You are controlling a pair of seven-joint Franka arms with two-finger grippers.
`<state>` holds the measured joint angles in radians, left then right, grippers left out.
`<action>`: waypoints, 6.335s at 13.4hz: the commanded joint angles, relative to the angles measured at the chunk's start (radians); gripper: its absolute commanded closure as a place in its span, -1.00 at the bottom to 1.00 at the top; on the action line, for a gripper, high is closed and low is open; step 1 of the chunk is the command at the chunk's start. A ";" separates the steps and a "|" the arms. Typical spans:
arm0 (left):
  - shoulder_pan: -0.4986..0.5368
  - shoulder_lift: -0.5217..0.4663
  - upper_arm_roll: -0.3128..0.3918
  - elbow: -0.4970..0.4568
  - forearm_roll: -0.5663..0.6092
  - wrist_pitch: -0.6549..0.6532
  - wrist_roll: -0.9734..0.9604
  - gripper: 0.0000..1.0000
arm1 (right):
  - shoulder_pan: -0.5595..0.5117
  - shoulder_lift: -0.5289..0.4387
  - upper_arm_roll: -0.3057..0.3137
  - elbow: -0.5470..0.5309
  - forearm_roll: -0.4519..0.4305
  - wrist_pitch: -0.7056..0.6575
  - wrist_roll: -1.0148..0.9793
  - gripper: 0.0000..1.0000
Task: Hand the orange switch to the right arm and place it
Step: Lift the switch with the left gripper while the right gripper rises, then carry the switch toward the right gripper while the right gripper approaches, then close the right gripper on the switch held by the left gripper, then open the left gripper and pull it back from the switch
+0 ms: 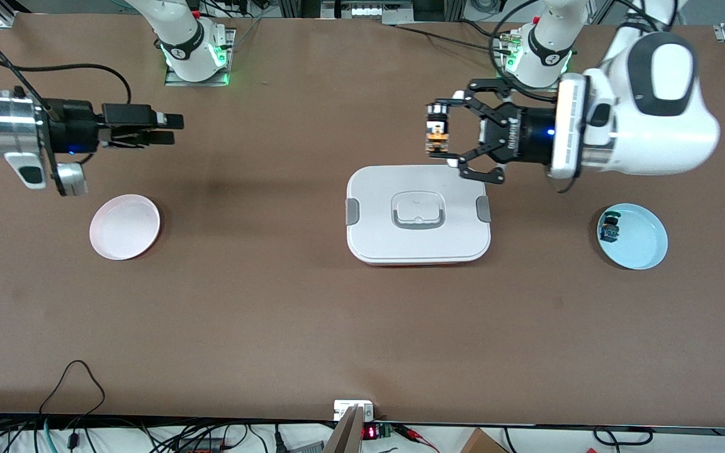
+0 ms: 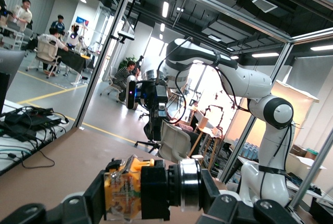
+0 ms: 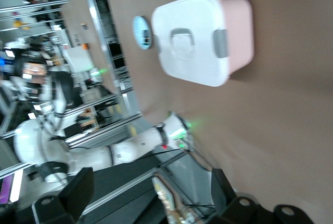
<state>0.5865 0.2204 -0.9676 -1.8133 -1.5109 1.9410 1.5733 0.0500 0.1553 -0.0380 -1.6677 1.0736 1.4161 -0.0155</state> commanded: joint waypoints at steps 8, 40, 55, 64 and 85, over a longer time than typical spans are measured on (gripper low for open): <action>0.024 -0.052 -0.043 -0.141 -0.100 0.026 0.412 1.00 | 0.186 0.030 0.000 -0.109 0.412 0.118 0.019 -1.00; 0.021 -0.055 -0.045 -0.143 -0.121 0.024 0.405 1.00 | 0.554 0.148 0.047 -0.037 0.818 0.698 -0.500 -1.00; 0.018 -0.053 -0.043 -0.139 -0.120 0.024 0.404 1.00 | 0.593 0.148 0.046 -0.037 0.852 0.751 -0.500 -0.93; 0.018 -0.053 -0.043 -0.138 -0.121 0.026 0.404 1.00 | 0.587 0.136 0.046 -0.037 0.901 0.747 -0.566 0.47; 0.266 0.117 -0.028 -0.100 0.023 -0.329 0.398 -1.00 | 0.532 0.101 0.046 -0.050 0.834 0.736 -0.594 1.00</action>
<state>0.8225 0.3090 -0.9795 -1.9354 -1.5155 1.6559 1.9595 0.6134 0.2781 -0.0002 -1.7109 1.9389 2.1516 -0.5984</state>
